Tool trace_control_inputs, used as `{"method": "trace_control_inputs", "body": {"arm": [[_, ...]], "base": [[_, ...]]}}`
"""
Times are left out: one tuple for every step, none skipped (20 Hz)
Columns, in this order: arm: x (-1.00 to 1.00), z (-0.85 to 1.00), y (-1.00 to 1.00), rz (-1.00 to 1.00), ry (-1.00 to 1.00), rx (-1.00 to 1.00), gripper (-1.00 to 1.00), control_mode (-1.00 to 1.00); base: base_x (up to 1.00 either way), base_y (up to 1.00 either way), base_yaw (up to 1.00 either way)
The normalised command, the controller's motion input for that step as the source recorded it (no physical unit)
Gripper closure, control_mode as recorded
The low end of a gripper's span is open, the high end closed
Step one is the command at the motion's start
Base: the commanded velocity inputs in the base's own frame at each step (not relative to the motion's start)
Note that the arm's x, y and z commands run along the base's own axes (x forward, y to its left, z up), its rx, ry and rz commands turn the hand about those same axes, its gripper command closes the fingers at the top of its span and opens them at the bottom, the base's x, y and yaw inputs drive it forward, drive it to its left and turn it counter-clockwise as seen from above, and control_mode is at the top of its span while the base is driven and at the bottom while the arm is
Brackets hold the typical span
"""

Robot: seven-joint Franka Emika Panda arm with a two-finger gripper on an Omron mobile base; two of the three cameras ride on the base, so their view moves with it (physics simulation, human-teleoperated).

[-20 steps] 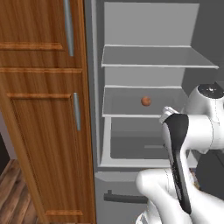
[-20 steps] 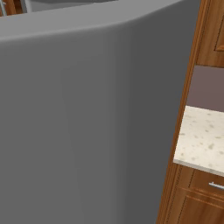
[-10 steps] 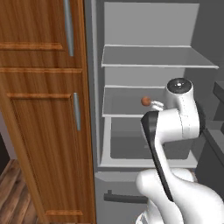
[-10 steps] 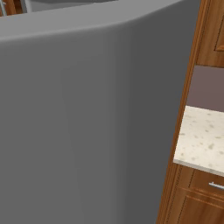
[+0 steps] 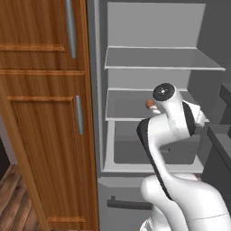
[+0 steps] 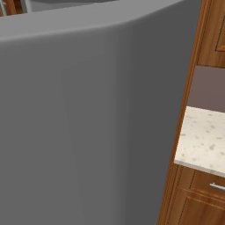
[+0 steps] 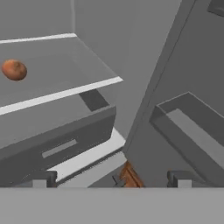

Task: Place the cold items (orange and onion) from the fridge in one tupperware on the dining counter. Place the warm items (kebab skewer and hot dog) in the stove area in another tupperware.

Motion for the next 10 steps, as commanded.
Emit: {"method": "trace_control_inputs", "body": {"arm": [[0.19,-0.03,-0.76,0.18,-0.07,0.00,-1.00,-1.00],[0.27,-0.01,-0.81,0.18,-0.09,0.01,-1.00,-1.00],[0.31,-0.03,-0.78,0.19,-0.07,0.04,-1.00,-1.00],[0.33,-0.02,-0.77,0.20,-0.12,0.12,-1.00,-1.00],[0.38,0.00,-0.69,0.20,-0.13,0.17,-1.00,-1.00],[0.38,0.00,-0.54,0.18,-0.16,0.20,-1.00,-1.00],[0.42,0.00,-0.34,0.14,-0.12,0.19,-1.00,-1.00],[0.50,0.00,-0.21,0.09,-0.04,0.16,-1.00,-1.00],[0.54,0.00,0.00,0.06,0.00,0.10,-1.00,-1.00],[0.58,0.00,0.00,0.07,0.00,0.06,-1.00,-1.00]], "base": [[0.00,0.00,0.00],[0.00,0.00,0.00],[0.00,0.00,0.00],[0.00,0.00,0.00],[0.00,0.00,0.00],[0.00,0.00,0.00],[0.00,0.00,0.00],[0.00,0.00,0.00],[0.00,0.00,0.00],[0.00,0.00,0.00]]}}
